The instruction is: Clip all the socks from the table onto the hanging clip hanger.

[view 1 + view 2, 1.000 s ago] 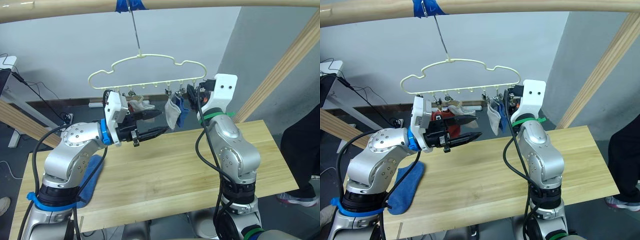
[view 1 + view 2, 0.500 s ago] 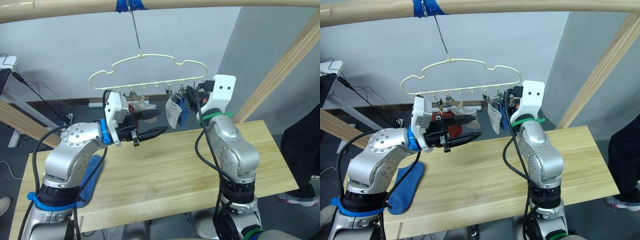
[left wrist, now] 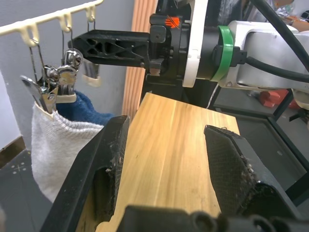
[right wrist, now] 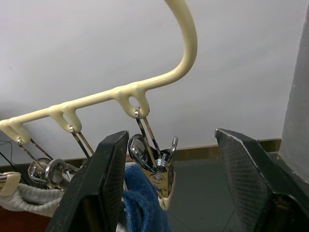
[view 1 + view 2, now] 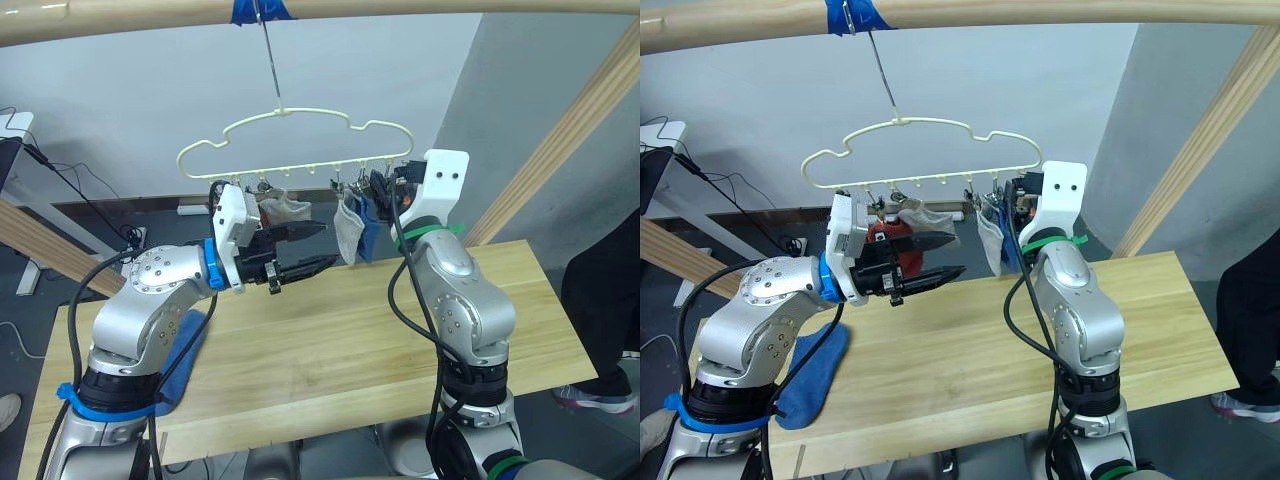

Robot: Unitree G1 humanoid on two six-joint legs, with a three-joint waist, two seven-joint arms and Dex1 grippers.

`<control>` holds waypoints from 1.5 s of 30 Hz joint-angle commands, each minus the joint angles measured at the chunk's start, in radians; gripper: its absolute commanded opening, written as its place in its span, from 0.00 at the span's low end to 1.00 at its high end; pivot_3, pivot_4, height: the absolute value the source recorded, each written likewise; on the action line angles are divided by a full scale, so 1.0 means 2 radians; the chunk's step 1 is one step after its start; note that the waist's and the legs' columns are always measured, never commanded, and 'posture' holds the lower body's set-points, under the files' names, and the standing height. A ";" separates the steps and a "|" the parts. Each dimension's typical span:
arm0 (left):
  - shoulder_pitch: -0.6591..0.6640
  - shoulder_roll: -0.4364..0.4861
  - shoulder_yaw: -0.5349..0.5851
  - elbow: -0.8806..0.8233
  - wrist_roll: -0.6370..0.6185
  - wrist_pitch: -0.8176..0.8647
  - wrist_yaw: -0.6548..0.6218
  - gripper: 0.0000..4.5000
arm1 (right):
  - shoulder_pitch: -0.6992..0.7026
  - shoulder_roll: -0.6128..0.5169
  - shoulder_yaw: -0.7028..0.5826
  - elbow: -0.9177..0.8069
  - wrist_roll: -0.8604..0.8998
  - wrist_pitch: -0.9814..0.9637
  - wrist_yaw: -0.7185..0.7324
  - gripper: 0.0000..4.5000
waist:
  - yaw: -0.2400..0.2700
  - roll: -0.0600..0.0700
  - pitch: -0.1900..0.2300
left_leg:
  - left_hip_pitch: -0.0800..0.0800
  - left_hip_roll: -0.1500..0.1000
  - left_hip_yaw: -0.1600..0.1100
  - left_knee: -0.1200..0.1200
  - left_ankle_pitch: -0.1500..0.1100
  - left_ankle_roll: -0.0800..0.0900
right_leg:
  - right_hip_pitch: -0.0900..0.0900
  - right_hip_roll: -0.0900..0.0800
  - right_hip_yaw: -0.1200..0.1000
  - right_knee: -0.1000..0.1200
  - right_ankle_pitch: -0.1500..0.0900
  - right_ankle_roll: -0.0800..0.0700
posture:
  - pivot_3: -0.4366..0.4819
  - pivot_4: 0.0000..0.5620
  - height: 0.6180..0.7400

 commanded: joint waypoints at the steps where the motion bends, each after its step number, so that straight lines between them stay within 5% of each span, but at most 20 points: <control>1: -0.005 -0.001 0.004 -0.008 0.001 -0.010 0.000 0.61 | -0.008 0.006 0.007 -0.013 -0.003 -0.014 0.001 0.48 | 0.000 0.000 0.000 | 0.000 0.000 0.000 0.000 0.000 0.000 | 0.000 0.000 0.000 0.000 0.000 0.000 | 0.19 0.39 1.00; 5: -0.004 -0.001 0.003 -0.009 0.001 -0.010 0.001 0.61 | -0.008 0.006 0.008 -0.013 -0.003 -0.013 0.001 0.19 | 0.000 0.000 0.000 | 0.000 0.000 0.000 0.000 0.000 0.000 | 0.000 0.000 0.000 0.000 0.000 0.000 | 0.19 0.40 1.00; 9: -0.002 0.000 0.005 -0.010 0.000 -0.010 0.001 0.61 | -0.008 0.006 0.008 -0.013 -0.004 -0.014 0.002 0.00 | 0.000 0.000 0.000 | 0.000 0.000 0.000 0.000 0.000 0.000 | 0.000 0.000 0.000 0.000 0.000 0.000 | 0.19 0.40 1.00; 19: 0.065 -0.006 0.021 -0.009 0.048 -0.031 0.068 0.61 | -0.008 0.003 0.008 -0.015 -0.004 -0.015 0.004 0.00 | -0.001 0.000 -0.001 | 0.000 0.000 0.000 0.000 0.000 0.000 | 0.000 0.000 0.000 0.000 0.000 0.000 | 0.19 0.40 1.00; 27: 0.221 -0.071 0.114 0.004 0.108 -0.054 0.235 0.99 | -0.011 -0.001 0.007 -0.015 -0.003 -0.012 0.007 0.00 | 0.000 -0.001 -0.002 | 0.001 0.000 -0.001 0.000 0.000 0.000 | 0.000 0.000 0.000 0.000 0.000 0.000 | 0.20 0.42 1.00; 35: 0.279 -0.111 0.194 0.074 0.125 -0.011 0.338 0.99 | -0.016 -0.003 0.009 -0.017 -0.002 -0.005 0.010 0.00 | 0.001 -0.002 -0.003 | 0.001 0.000 0.000 0.000 0.000 0.000 | 0.000 0.000 0.000 0.001 0.000 0.000 | 0.20 0.43 1.00; 45: 0.274 -0.099 0.160 0.152 0.165 0.009 0.345 0.99 | -0.021 -0.003 0.010 -0.014 -0.001 -0.002 0.014 0.00 | 0.000 -0.003 -0.003 | 0.001 0.000 0.000 0.000 0.000 0.000 | 0.000 0.000 0.000 0.001 0.000 0.000 | 0.20 0.43 1.00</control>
